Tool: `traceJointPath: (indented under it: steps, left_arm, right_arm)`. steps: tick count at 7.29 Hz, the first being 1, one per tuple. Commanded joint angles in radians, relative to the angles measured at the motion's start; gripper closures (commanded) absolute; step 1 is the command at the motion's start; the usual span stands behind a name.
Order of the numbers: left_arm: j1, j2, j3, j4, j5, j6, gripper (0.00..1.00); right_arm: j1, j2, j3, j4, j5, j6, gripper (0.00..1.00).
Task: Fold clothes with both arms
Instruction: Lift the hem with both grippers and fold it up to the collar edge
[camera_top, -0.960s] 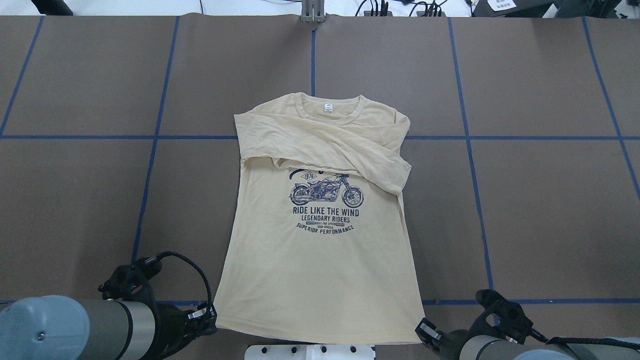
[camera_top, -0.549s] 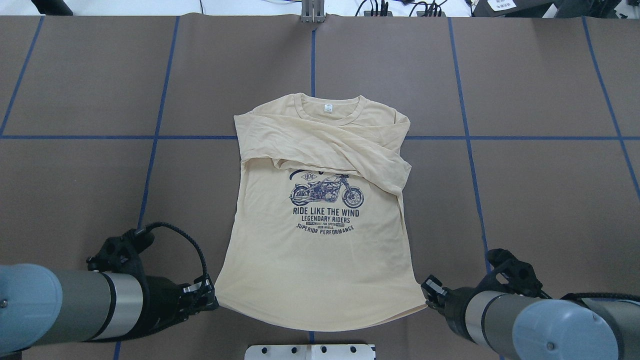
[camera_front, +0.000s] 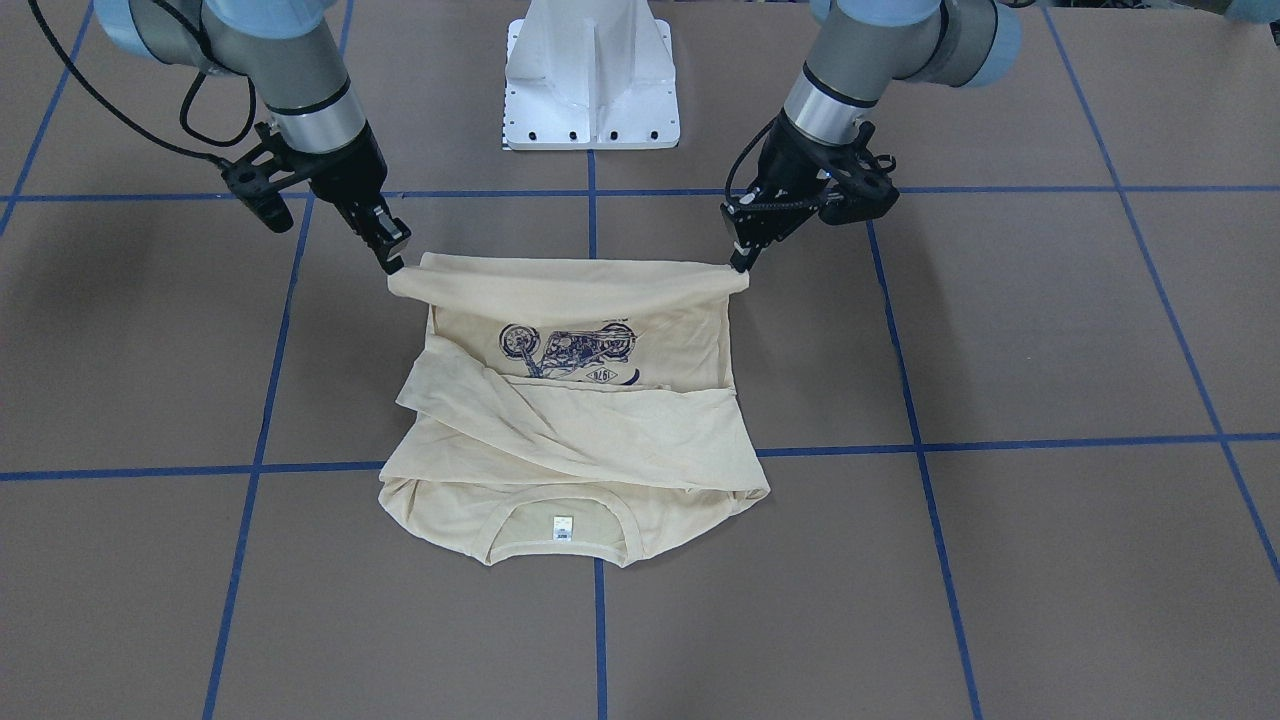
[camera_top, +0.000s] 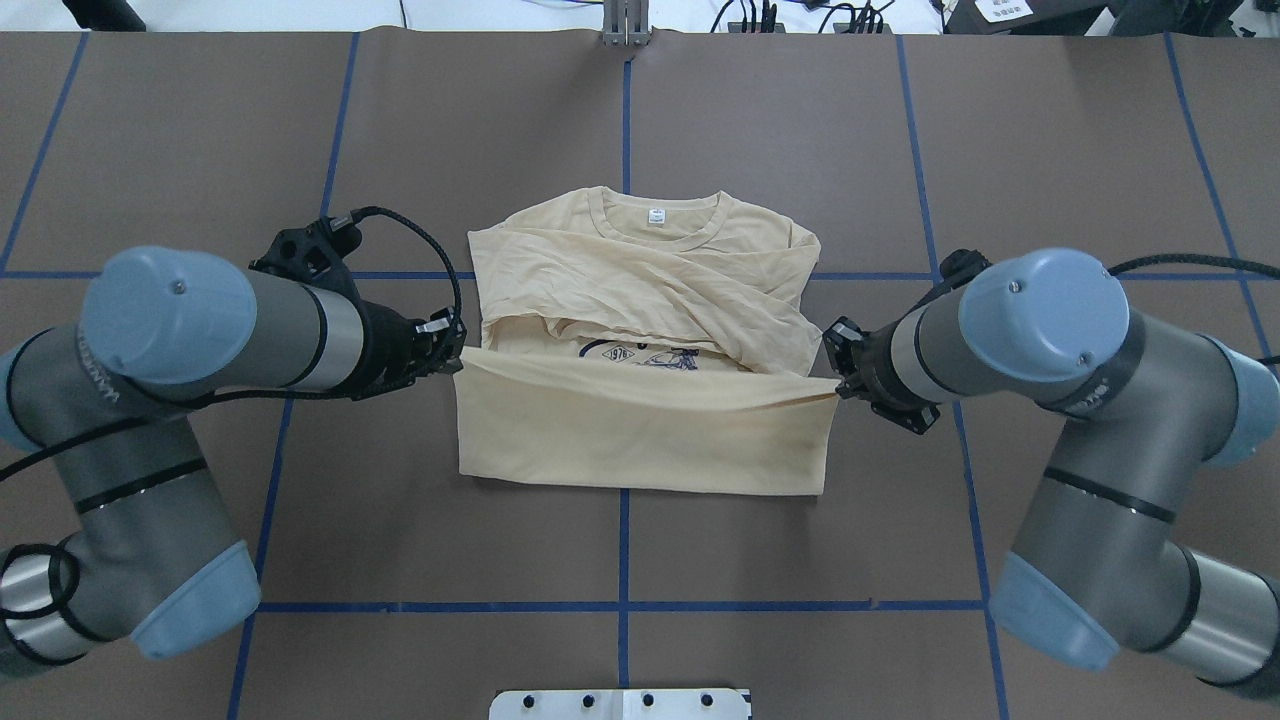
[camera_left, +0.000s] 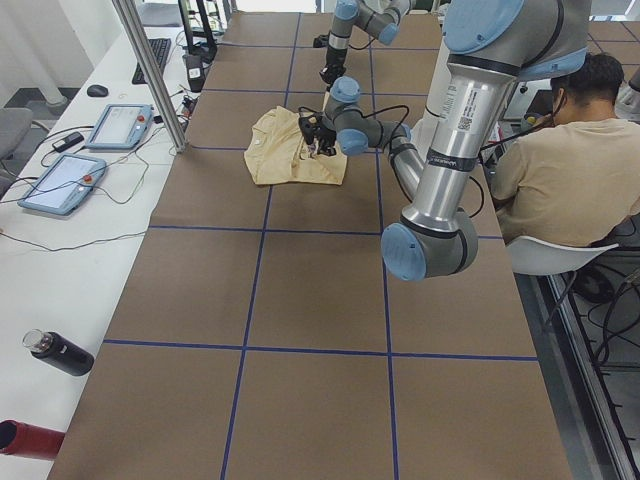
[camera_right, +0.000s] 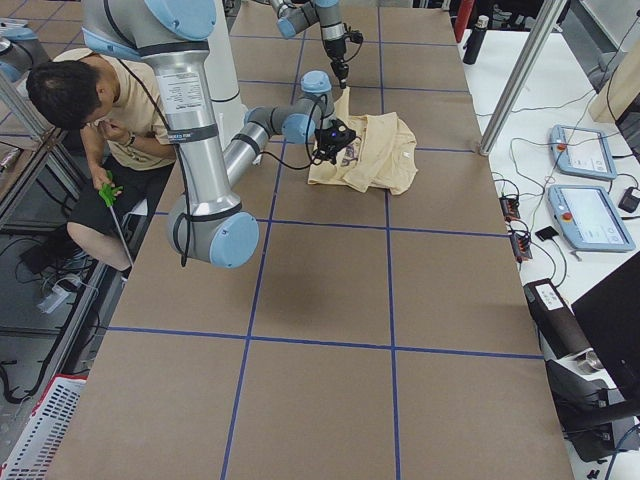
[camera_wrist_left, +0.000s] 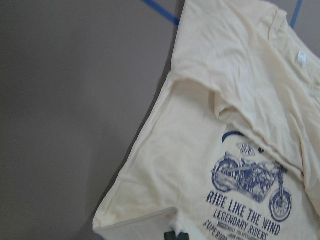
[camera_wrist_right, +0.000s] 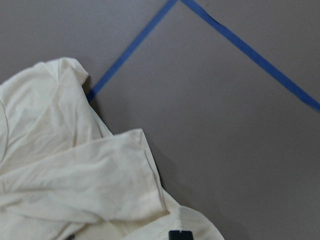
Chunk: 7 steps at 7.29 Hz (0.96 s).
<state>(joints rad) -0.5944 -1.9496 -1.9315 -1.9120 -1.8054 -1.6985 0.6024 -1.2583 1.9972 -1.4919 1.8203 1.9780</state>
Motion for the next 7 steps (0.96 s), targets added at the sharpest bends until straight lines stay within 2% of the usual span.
traceJointPath:
  steps: [1,4,6,7]
  left_arm:
    - [-0.076,-0.051,0.087,-0.007,-0.006,0.053,1.0]
    - [-0.125,-0.104,0.144,-0.027,-0.008,0.053,1.0]
    - [-0.128,-0.137,0.285,-0.157,-0.005,0.051,1.0]
    - [-0.146,-0.17,0.374,-0.209,-0.005,0.053,1.0]
  right_arm:
    - [0.117,0.145,-0.198,-0.002,0.014,-0.099,1.0]
    - [0.183,0.21,-0.3,-0.004,0.036,-0.18,1.0]
    - [0.185,0.321,-0.459,0.001,0.033,-0.211,1.0]
    - [0.185,0.324,-0.487,0.005,0.028,-0.249,1.0]
